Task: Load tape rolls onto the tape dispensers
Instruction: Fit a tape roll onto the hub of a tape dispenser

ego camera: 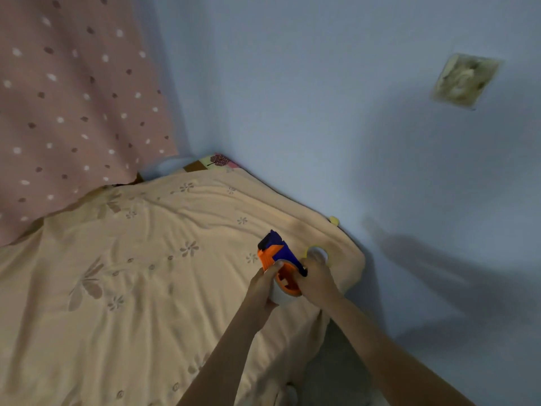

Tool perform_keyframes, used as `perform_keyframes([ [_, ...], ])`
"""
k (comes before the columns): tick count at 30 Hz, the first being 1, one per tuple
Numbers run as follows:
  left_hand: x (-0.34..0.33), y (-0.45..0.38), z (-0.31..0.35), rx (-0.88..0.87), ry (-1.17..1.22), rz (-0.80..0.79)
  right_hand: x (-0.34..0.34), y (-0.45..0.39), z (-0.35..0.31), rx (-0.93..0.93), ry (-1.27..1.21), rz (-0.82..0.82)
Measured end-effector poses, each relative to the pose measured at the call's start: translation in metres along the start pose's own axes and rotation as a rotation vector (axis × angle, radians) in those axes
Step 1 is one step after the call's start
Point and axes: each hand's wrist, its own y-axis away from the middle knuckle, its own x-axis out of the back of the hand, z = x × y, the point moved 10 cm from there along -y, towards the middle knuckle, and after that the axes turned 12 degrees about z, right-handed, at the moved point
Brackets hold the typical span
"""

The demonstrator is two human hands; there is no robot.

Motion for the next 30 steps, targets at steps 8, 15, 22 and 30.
perform_keyframes([
  [8,-0.010,-0.075,0.030,-0.023,0.097,0.089,-0.023,-0.090,-0.004,0.057,0.109,-0.123],
  [15,-0.010,-0.108,0.045,-0.031,0.071,0.188,-0.053,-0.145,-0.017,0.094,0.093,-0.271],
  [22,-0.010,-0.140,0.058,-0.055,0.179,0.361,-0.077,-0.196,-0.027,0.192,0.080,-0.364],
  [30,-0.001,-0.145,0.050,-0.044,0.370,0.499,-0.105,-0.215,-0.031,0.211,-0.072,-0.628],
])
